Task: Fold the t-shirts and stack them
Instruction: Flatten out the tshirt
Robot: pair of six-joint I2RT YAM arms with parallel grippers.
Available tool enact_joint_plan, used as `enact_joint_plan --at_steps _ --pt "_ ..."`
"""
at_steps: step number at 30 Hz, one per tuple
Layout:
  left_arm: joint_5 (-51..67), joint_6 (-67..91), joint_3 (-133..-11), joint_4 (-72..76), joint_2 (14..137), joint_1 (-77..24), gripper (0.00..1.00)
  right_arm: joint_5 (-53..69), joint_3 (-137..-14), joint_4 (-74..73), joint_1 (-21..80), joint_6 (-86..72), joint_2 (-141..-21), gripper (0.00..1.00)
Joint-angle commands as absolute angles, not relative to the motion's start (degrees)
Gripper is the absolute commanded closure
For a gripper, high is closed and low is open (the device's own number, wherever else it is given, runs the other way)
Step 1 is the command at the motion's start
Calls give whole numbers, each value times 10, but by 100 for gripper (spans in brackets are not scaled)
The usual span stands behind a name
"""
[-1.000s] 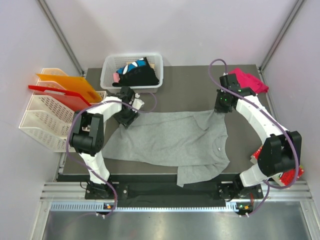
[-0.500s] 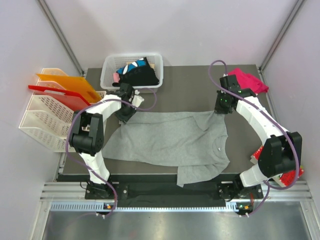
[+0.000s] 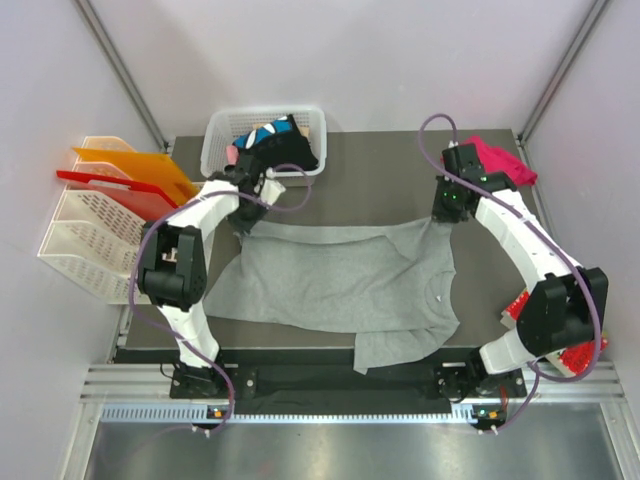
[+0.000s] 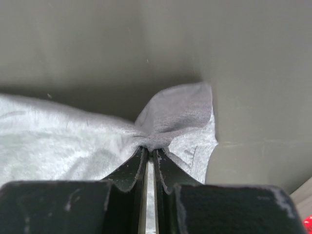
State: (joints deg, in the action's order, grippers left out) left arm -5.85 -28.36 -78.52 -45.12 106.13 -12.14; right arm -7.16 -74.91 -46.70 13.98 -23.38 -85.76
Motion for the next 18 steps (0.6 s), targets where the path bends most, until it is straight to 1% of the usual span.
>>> enact_joint_plan --at_steps 1,2,5,8,15,16,18 --pt "-105 -314 -902 -472 1021 -101 100 -104 -850 -485 134 -211 -810 100" --pt "-114 -323 -937 -476 1017 -100 100 -105 -872 -490 136 -212 -800 100" --pt "-134 -345 -983 -497 997 -94 100 -98 -895 -505 135 -218 -765 100" --pt "-143 -360 -989 -516 959 -93 100 -87 -897 -527 135 -221 -720 100" --pt "-161 -403 -890 -557 820 -92 100 -77 -891 -627 136 -227 -614 100" --pt "-165 -417 -882 -563 787 -92 100 -74 -894 -652 136 -228 -595 100" --pt "-184 -431 -874 -573 760 -93 100 -71 -897 -688 136 -232 -581 100"
